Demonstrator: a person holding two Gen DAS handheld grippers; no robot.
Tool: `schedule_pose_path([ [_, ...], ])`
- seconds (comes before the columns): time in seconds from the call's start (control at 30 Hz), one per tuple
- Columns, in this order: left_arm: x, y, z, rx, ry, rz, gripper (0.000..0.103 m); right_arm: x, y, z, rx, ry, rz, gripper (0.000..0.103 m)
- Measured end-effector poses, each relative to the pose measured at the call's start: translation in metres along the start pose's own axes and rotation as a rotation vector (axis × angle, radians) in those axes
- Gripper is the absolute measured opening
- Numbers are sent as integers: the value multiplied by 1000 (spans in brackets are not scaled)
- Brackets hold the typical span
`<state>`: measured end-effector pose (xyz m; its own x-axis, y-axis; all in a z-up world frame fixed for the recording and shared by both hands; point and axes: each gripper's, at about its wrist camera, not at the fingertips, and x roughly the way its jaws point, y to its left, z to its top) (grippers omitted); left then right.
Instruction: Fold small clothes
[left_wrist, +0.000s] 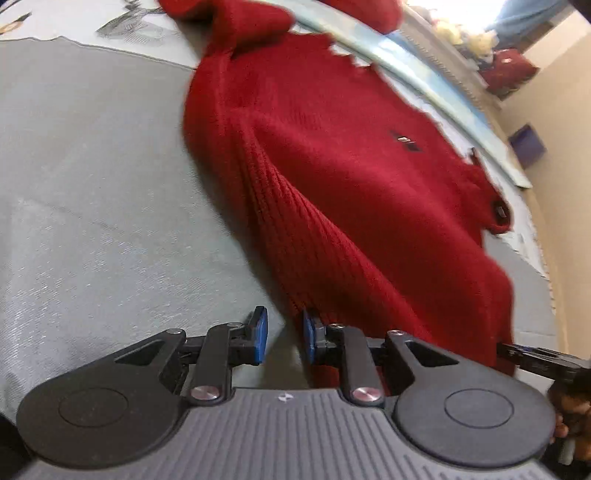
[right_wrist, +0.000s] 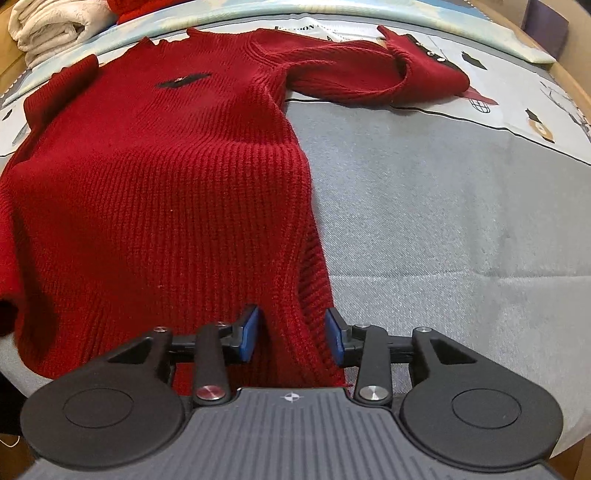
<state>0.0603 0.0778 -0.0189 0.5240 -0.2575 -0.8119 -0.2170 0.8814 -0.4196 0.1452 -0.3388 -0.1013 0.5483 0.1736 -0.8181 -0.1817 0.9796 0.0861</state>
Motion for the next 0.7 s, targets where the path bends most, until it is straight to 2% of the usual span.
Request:
schedule_pose_path([
  [0.13, -10, -9, -1, 27, 18, -74, 25, 1, 3, 2, -10, 1, -4, 40],
  [0.23, -7, -13, -4, 26, 53, -60, 44, 2, 5, 2, -18, 2, -7, 40],
  [0.27, -6, -15, -4, 26, 52, -48, 47, 2, 6, 3, -22, 2, -8, 40],
  [0.33, -7, -19, 1, 23, 39, -47, 50, 2, 7, 3, -28, 2, -10, 40],
  [0.47, -1, -16, 2, -17, 14, -90, 55, 1, 6, 2, -22, 0, -6, 40],
  [0.53, 8, -29, 4, -23, 17, -100, 56, 1, 5, 1, -19, -1, -2, 40],
  [0.6, 10, -29, 1, 4, 7, -90, 55, -1, 3, -1, -16, -2, 2, 40],
  [0.67, 13, -33, 4, 42, -15, -72, 31, -1, 1, -1, -12, -2, 6, 40],
  [0.7, 9, -35, 5, 48, -25, -73, 25, -1, 0, -1, -9, -2, 9, 40],
])
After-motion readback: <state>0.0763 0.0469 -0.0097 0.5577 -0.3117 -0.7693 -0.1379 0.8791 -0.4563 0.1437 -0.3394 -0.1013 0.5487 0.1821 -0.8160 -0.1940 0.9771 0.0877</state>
